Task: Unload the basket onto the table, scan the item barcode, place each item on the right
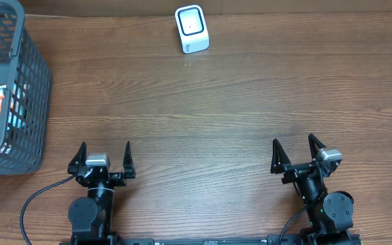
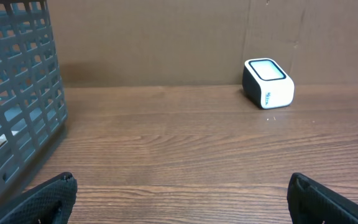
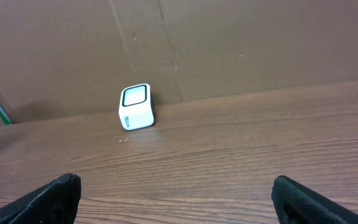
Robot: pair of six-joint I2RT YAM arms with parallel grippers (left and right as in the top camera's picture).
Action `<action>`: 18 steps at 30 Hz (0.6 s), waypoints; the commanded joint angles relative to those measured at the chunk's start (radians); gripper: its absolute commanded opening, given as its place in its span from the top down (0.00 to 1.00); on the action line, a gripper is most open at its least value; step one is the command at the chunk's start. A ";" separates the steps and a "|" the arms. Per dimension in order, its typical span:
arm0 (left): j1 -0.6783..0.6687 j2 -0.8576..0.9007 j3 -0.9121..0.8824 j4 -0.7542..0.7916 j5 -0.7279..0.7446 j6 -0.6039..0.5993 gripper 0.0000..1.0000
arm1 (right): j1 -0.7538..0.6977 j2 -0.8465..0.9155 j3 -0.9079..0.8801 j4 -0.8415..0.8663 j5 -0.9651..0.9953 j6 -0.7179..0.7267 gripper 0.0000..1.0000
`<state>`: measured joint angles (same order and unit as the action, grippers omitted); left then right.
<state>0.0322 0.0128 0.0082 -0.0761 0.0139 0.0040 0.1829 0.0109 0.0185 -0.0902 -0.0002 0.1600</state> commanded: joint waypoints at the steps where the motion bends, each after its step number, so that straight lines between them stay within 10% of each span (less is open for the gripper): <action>1: -0.003 -0.007 -0.003 -0.002 0.001 0.016 0.01 | -0.005 -0.008 -0.011 0.006 -0.001 -0.003 0.00; 18: -0.002 -0.007 -0.003 0.004 -0.024 0.019 0.00 | -0.005 -0.008 -0.011 0.006 -0.001 -0.003 0.00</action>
<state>0.0322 0.0128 0.0082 -0.0753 0.0101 0.0040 0.1833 0.0109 0.0185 -0.0906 -0.0002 0.1596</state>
